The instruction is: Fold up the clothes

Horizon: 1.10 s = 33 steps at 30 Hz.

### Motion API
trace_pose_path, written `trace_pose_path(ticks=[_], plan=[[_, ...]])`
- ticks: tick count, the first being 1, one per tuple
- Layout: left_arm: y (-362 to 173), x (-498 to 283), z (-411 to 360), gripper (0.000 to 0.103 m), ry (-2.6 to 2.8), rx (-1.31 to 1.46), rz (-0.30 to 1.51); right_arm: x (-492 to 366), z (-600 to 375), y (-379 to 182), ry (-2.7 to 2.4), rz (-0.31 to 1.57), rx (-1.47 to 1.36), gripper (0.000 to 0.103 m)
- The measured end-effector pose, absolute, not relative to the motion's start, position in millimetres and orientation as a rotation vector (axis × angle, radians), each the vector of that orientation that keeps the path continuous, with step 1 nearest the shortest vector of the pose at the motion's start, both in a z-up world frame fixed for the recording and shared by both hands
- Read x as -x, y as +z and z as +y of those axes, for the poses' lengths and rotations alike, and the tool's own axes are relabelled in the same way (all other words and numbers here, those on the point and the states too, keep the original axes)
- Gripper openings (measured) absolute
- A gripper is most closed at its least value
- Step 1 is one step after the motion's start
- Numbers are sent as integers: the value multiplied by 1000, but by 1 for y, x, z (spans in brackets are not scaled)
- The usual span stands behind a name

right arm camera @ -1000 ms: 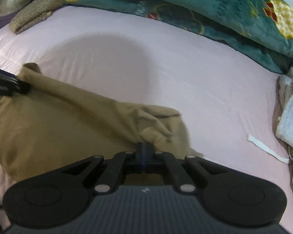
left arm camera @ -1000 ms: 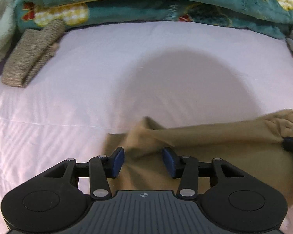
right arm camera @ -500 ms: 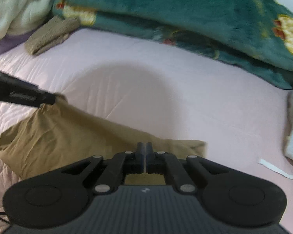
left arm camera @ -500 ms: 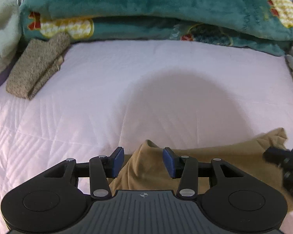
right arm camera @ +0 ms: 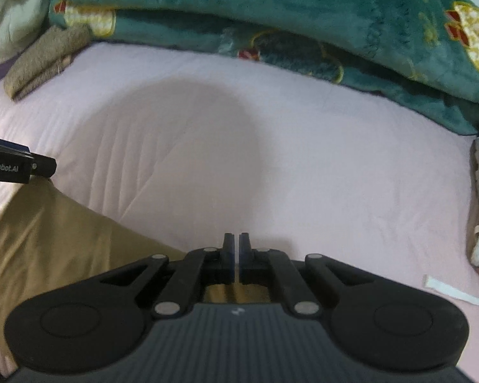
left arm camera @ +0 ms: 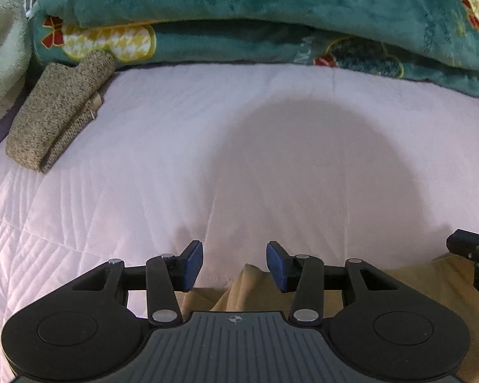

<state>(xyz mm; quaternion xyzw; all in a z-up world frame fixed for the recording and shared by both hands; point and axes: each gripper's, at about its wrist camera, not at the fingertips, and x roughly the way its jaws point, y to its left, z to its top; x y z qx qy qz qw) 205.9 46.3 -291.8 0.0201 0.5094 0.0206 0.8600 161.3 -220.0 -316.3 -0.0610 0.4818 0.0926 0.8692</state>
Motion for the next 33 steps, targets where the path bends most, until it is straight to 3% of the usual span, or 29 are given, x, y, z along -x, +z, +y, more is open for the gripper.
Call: trace_pose_path(ticks=[8,19,33], plan=[[-256,-143,36,47,0,-43,1148,-96,-211,-279,216,1009,88,2],[-252,-77,31,47,16,-51,1221,-55,-192,-271,209,1020,94,2],[-316,-62,39,49,13,-10,1253,-51,-170,-314,248,1027,183,1]])
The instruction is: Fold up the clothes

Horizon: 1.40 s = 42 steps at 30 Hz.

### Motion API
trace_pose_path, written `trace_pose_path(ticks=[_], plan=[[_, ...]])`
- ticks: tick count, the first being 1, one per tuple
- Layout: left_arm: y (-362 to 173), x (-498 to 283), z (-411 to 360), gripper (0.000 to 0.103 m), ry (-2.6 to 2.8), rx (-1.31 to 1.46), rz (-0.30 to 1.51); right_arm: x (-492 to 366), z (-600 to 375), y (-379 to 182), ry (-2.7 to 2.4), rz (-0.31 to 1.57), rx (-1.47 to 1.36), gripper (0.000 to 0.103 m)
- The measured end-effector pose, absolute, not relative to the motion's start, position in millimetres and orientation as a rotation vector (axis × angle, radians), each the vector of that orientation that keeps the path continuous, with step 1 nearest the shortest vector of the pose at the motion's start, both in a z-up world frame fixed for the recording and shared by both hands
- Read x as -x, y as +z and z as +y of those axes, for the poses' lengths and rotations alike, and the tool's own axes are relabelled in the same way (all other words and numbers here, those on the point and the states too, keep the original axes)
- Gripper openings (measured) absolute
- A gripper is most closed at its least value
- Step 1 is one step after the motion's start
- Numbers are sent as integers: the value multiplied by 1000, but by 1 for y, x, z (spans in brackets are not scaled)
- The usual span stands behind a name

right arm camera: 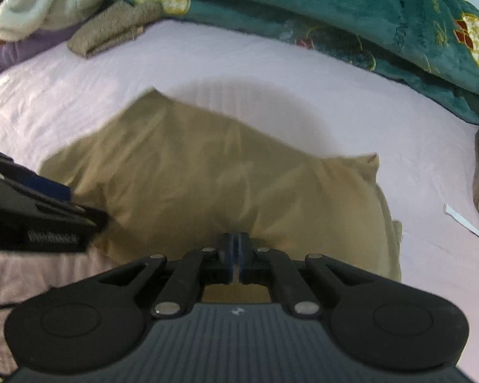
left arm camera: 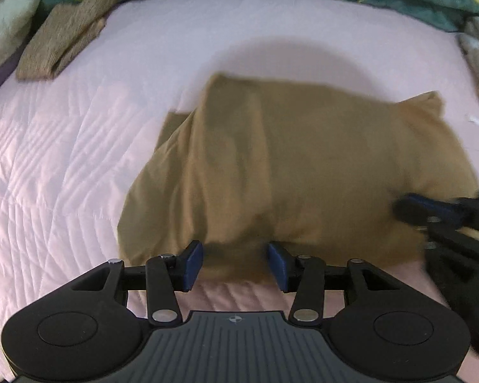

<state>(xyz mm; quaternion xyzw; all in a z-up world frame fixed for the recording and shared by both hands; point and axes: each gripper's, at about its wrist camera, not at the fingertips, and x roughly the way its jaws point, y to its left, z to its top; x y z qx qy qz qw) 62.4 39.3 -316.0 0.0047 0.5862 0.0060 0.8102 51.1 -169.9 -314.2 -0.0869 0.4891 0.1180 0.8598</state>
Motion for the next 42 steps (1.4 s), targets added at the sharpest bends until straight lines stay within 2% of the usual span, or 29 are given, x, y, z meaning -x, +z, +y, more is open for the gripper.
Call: trace_pose_path(ticks=[8,17,21,25,29,30,31,32,33,34,42], plan=[[-322,-57,59,54,44,-28,1271,-53,-237,-323,159,1076,181,0],[-270,-55,66,53,20,-64,1180,-51,-266,-283,51,1016,120,3],[-283,-76,48,53,-4,-109,1163,-67,-242,-294,146,998,132,3],[-310,-87,54,53,45,-128,1206,-78,-241,-323,127,1064,132,3],[-302,-86,71,53,89,-127,1204,-69,-263,-310,86,1058,96,5],[-296,-84,74,53,94,-131,1199,-65,-270,-303,67,1054,86,11],[-291,-81,75,53,91,-130,1197,-59,-277,-296,50,1047,73,23],[-284,-78,75,53,84,-129,1197,-51,-284,-288,35,1033,56,31],[-278,-74,75,53,75,-130,1197,-43,-289,-282,21,1020,50,48],[-271,-70,72,53,67,-132,1197,-36,-294,-277,8,1011,55,52],[-242,-19,47,54,-57,-140,1240,-17,-309,-288,11,1068,-86,52]])
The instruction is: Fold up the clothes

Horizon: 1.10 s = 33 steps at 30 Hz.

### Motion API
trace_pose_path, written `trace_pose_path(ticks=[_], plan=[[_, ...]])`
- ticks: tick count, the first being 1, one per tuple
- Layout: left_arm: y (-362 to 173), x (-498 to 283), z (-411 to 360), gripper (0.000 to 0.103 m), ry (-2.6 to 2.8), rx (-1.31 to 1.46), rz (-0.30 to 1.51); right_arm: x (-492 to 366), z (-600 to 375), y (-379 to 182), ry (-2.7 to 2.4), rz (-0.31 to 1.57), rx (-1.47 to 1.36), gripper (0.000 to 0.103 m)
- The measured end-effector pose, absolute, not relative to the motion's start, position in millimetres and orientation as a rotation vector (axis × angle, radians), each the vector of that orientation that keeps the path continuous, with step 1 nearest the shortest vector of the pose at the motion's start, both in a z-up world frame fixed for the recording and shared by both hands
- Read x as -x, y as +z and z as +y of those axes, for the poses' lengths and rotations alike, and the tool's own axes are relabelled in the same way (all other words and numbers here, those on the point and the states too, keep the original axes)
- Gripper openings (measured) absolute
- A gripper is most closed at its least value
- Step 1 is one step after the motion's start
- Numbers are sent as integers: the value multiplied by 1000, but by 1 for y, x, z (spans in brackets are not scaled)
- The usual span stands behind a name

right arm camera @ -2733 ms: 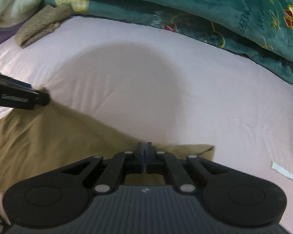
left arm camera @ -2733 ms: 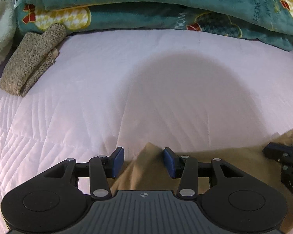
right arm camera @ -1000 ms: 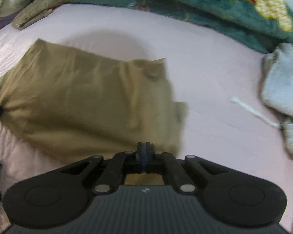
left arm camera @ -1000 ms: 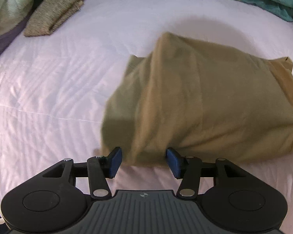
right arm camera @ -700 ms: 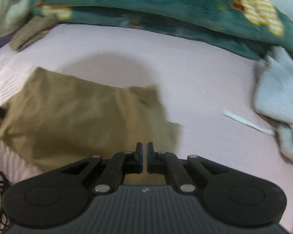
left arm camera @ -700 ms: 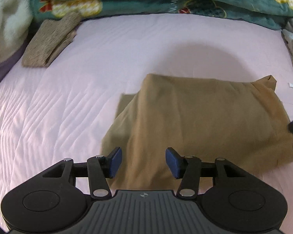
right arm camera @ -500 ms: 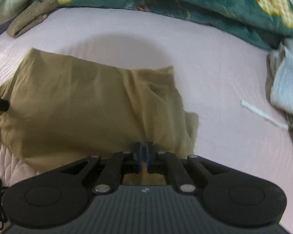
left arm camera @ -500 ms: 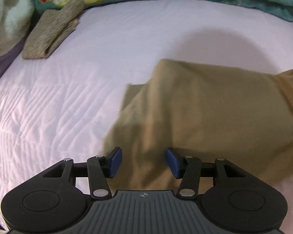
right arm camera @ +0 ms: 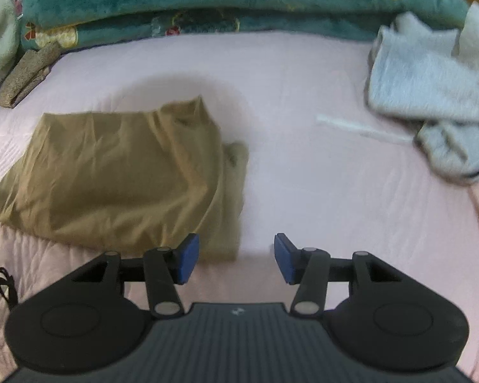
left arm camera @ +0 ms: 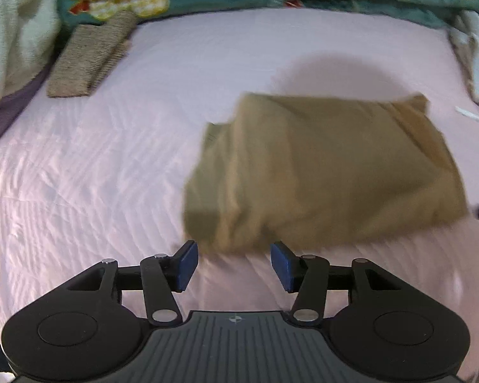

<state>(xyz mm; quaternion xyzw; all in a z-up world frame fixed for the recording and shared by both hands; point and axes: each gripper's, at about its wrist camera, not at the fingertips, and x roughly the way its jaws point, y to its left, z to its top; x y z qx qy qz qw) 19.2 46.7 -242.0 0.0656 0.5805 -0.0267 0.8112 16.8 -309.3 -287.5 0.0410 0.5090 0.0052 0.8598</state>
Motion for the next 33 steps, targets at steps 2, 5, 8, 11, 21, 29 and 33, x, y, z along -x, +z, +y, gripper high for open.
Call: trace_pose_path(ticks=[2,5,8,11,21,29,33], plan=[[-246,-12,37,54,-80,-187,1230,-19,-308,-294,0,1079,-123,52],[-249,-11,23,54,-116,-192,1225,-21,-309,-301,-6,1084,-178,53],[-251,-13,13,54,-141,-184,1221,-25,-313,-309,-11,1091,-238,56],[-251,-13,1,54,-154,-188,1212,-34,-316,-323,-2,1119,-249,57],[-262,-29,-13,54,-171,-193,1217,-55,-313,-336,122,1170,-229,34],[-265,-34,-12,54,-174,-185,1221,-63,-316,-331,177,1185,-253,7],[-268,-37,-10,54,-157,-170,1227,-61,-313,-319,182,1160,-227,6]])
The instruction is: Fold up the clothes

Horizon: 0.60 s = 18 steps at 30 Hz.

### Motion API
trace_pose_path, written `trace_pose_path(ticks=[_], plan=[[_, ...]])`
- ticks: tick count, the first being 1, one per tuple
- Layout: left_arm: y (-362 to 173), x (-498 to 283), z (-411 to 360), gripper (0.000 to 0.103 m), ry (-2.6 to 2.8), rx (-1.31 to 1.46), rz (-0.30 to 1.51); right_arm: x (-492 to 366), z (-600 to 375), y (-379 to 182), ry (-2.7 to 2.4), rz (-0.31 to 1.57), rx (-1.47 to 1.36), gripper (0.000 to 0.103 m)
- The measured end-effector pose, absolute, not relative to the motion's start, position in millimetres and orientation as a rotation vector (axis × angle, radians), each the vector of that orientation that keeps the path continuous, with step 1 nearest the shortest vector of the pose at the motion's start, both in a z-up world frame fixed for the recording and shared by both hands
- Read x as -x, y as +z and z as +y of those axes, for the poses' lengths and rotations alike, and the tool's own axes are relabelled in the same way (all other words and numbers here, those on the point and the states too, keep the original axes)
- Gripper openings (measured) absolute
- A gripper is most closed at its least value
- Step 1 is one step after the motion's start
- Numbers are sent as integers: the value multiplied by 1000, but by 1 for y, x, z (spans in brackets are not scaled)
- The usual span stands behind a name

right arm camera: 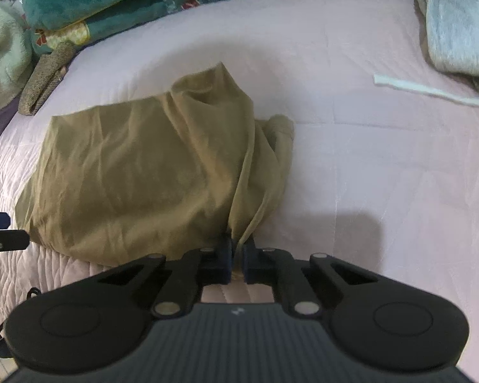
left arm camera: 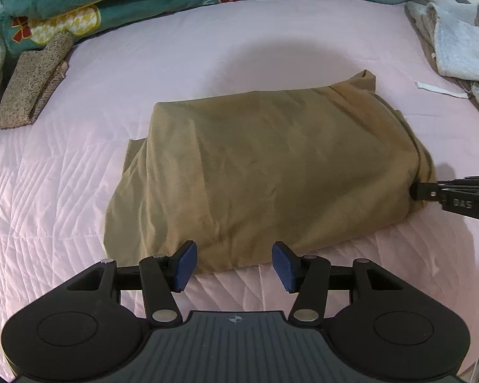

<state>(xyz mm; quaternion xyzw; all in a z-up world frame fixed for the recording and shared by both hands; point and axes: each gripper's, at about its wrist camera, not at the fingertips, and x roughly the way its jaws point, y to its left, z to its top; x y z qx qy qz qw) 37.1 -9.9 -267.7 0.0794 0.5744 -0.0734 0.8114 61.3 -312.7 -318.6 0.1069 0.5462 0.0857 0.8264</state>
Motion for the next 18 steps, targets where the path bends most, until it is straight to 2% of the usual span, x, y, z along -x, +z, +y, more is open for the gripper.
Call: trace_pose_path(ticks=[9,18], plan=[[-275,-44,-3,54,-157,-101,1208,-69,-289,-280,161,1116,-98,6],[-274,-30,72,55,-113,24,1221,-78,-189,-222,230,986,176,5]])
